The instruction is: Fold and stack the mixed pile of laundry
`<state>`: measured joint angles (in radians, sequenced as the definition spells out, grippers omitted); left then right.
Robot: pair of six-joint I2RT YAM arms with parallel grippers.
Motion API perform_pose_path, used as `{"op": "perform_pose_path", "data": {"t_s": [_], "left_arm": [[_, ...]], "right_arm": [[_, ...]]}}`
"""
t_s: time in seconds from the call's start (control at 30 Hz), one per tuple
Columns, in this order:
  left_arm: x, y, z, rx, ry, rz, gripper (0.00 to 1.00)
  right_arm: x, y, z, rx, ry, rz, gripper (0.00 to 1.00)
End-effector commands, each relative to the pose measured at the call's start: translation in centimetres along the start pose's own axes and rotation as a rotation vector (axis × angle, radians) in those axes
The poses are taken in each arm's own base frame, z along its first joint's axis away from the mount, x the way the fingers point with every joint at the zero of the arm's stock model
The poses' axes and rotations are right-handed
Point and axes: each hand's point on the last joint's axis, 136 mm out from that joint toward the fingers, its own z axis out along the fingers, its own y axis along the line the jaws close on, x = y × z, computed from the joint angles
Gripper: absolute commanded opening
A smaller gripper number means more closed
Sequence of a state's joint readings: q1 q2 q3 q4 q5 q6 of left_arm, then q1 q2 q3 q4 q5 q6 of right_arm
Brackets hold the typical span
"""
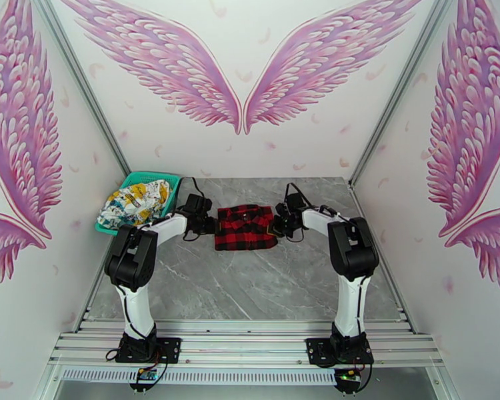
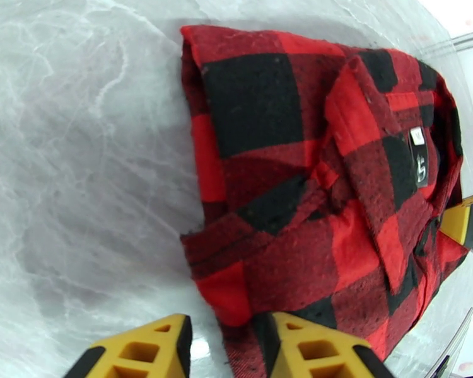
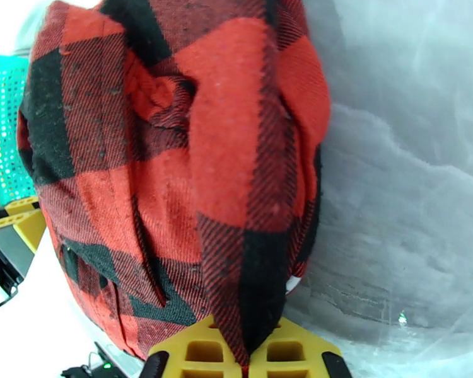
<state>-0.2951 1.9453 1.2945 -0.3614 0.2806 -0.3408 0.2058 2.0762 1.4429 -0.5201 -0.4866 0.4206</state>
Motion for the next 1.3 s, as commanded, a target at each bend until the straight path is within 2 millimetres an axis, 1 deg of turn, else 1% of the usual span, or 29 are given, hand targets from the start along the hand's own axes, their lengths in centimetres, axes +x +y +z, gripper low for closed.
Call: {"op": "perform_pose_path", "data": {"t_s": [0.0,0.1,0.13,0.17,0.27,0.33,0.4,0.5,0.57,0.67,0.77,0.83,0.9,0.93,1.03,1.17,1.27], "left_arm": [[-2.3,-2.1,-4.5,0.038,-0.081,0.039,0.42],[-2.6,-2.6,-6.2,0.045,-0.109,0.051,0.44],[-2.6,-2.8,-6.5,0.045,-0.115,0.055,0.44],[-1.5,-2.3,-6.3,0.037,-0.091,0.048,0.45],[-0.8,-2.0,-6.3,0.034,-0.087,0.045,0.45],[-0.4,-1.8,-6.2,0.032,-0.082,0.040,0.45],[0.1,-1.7,-5.9,0.035,-0.073,0.035,0.45],[0.5,-1.6,-5.6,0.039,-0.065,0.028,0.44],[0.7,-1.4,-5.5,0.038,-0.063,0.024,0.44],[1.1,-1.3,-5.2,0.042,-0.052,0.016,0.44],[1.5,-1.2,-5.1,0.036,-0.040,0.013,0.44],[1.6,-1.0,-5.1,0.025,-0.034,0.010,0.44],[1.6,-1.0,-5.3,0.025,-0.033,0.007,0.44],[1.5,-1.1,-5.4,0.026,-0.034,0.007,0.43],[1.3,-1.3,-5.8,0.030,-0.041,0.003,0.43],[0.7,-1.7,-6.3,0.039,-0.056,0.001,0.43],[0.6,-1.9,-6.4,0.043,-0.058,-0.001,0.43]], "right_arm": [[-2.6,-2.2,-2.5,0.176,-0.067,-0.071,0.00],[-4.9,-4.6,-5.2,0.325,-0.129,-0.110,0.00],[-5.8,-5.7,-6.2,0.384,-0.149,-0.118,0.00],[-6.6,-6.8,-7.2,0.436,-0.169,-0.124,0.00],[-9.2,-10.1,-10.4,0.554,-0.233,-0.111,0.00],[-10.6,-11.8,-12.4,0.607,-0.269,-0.088,0.00],[-12.3,-13.7,-15.0,0.669,-0.317,-0.070,0.00],[-14.3,-16.6,-18.1,0.781,-0.370,-0.073,0.00],[-15.5,-18.5,-19.7,0.850,-0.395,-0.080,0.00],[-17.4,-20.8,-21.5,0.931,-0.412,-0.088,0.00],[-18.9,-22.9,-22.4,0.984,-0.422,-0.086,0.00],[-19.8,-24.3,-22.9,1.025,-0.424,-0.084,0.00],[-20.2,-26.0,-22.9,1.068,-0.406,-0.083,0.00],[-20.5,-26.3,-23.1,1.085,-0.405,-0.086,0.00],[-20.4,-28.1,-23.6,1.175,-0.387,-0.070,0.00],[-19.6,-30.1,-24.2,1.266,-0.378,-0.010,0.00],[-19.0,-31.7,-25.0,1.333,-0.376,0.041,0.00]]}}
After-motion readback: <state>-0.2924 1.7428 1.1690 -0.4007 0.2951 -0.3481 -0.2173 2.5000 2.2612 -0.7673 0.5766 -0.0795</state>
